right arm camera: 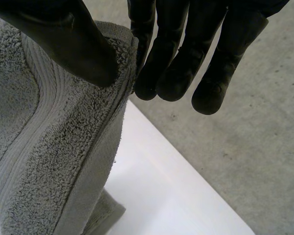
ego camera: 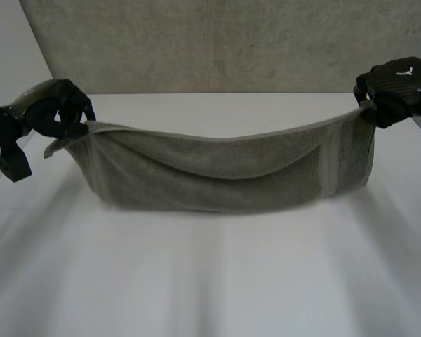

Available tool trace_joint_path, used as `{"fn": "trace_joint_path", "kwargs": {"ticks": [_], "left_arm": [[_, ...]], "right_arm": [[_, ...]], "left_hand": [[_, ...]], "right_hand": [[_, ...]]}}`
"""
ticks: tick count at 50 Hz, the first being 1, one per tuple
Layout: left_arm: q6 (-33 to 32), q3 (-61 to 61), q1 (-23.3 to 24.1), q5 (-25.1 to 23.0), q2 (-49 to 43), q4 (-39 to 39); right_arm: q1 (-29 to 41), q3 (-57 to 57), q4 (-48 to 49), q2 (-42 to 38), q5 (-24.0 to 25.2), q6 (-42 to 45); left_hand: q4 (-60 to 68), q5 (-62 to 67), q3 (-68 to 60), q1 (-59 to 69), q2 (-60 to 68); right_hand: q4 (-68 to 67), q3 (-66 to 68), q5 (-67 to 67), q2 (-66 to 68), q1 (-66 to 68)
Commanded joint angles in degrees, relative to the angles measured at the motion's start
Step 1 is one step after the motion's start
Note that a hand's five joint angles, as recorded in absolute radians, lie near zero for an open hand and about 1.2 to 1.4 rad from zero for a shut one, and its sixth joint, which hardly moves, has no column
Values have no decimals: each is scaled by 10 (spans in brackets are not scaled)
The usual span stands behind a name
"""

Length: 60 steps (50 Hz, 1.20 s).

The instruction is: Fold the towel.

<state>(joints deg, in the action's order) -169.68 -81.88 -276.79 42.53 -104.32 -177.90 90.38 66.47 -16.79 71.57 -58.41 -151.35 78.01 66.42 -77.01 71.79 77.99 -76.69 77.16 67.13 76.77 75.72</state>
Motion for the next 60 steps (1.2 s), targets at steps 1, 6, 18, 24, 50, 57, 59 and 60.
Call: {"fn": "trace_joint_path", "kwargs": {"ticks": [1, 6, 18, 24, 50, 57, 59, 60], "left_arm": [[-8, -22, 10, -7, 3, 25], [-7, -32, -1, -10, 50, 26], [97, 83, -25, -6, 140, 35], [192, 96, -30, -8, 161, 7], [197, 148, -21, 25, -67, -75], [204, 282, 24, 61, -80, -75], [206, 303, 31, 63, -76, -76], [209, 319, 36, 63, -71, -79]], "right_arm": [[-5, 22, 1, 7, 3, -18], [-6, 48, 7, 58, 8, -18], [-6, -43, 40, 146, 10, -122], [-6, -78, 34, 141, 13, -158], [52, -158, 8, -55, -75, -50], [84, -291, 57, -76, -115, -122], [86, -303, 93, -71, -124, -158], [83, -310, 125, -64, -130, -195]], "left_hand": [[20, 36, -30, 82, 20], [20, 36, -30, 82, 20], [20, 36, -30, 82, 20], [20, 36, -30, 82, 20], [20, 36, -30, 82, 20], [20, 36, -30, 82, 20], [20, 36, -30, 82, 20], [20, 36, -30, 82, 20]], "right_hand": [[-33, 28, 29, 32, 43], [-33, 28, 29, 32, 43], [-33, 28, 29, 32, 43], [-33, 28, 29, 32, 43], [-33, 28, 29, 32, 43], [-33, 28, 29, 32, 43], [-33, 28, 29, 32, 43], [-33, 28, 29, 32, 43]]}}
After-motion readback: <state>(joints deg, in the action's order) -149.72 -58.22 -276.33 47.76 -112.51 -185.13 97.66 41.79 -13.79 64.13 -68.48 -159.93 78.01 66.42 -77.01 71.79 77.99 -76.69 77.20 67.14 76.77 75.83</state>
